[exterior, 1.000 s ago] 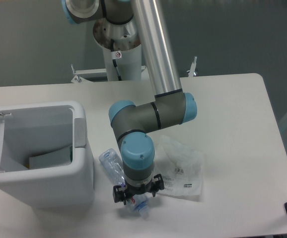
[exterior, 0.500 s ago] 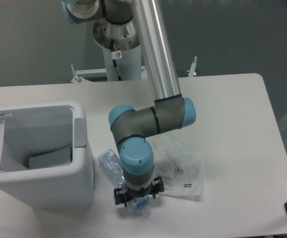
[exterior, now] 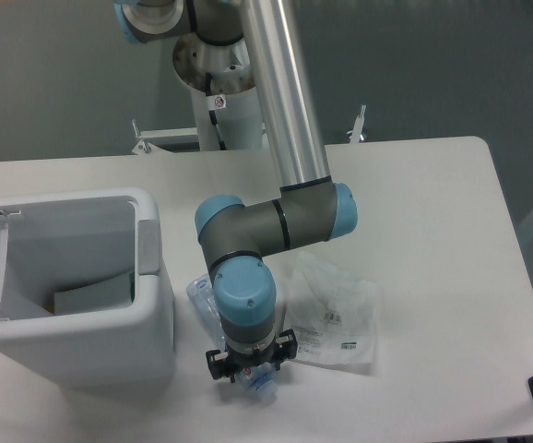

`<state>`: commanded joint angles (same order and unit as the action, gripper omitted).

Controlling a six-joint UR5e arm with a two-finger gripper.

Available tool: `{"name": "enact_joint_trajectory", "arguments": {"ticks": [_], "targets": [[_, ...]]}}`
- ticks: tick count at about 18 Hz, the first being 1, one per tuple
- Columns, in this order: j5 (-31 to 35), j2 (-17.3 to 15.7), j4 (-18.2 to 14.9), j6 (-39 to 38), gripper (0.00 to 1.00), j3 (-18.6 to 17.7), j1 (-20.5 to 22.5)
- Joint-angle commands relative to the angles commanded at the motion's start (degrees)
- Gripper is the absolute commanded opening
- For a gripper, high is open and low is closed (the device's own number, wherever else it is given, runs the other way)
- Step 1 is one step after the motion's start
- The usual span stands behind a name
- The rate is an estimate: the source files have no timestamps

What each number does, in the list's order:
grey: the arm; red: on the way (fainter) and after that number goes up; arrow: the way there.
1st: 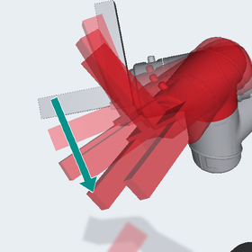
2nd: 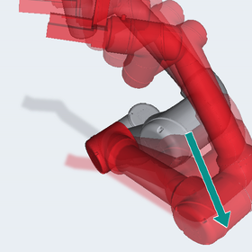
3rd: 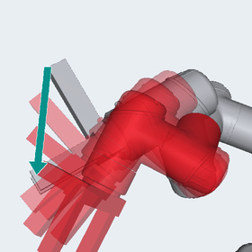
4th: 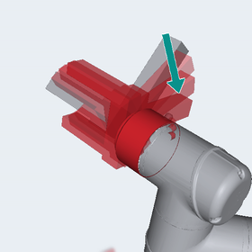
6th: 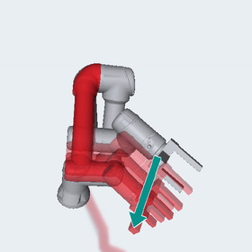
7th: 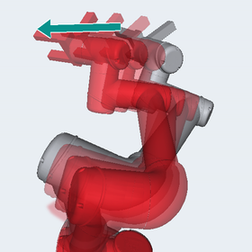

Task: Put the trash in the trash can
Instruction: 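Close the gripper around the bottle's middle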

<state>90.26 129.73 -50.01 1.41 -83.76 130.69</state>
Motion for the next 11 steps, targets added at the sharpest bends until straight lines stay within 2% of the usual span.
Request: {"name": "enact_joint_trajectory", "arguments": {"ticks": [8,11], "targets": [[-0.09,-0.35,0.00,0.17,0.78,0.09,0.00],[-0.09,-0.35,0.09,0.18,0.73,0.00,0.00]]}}
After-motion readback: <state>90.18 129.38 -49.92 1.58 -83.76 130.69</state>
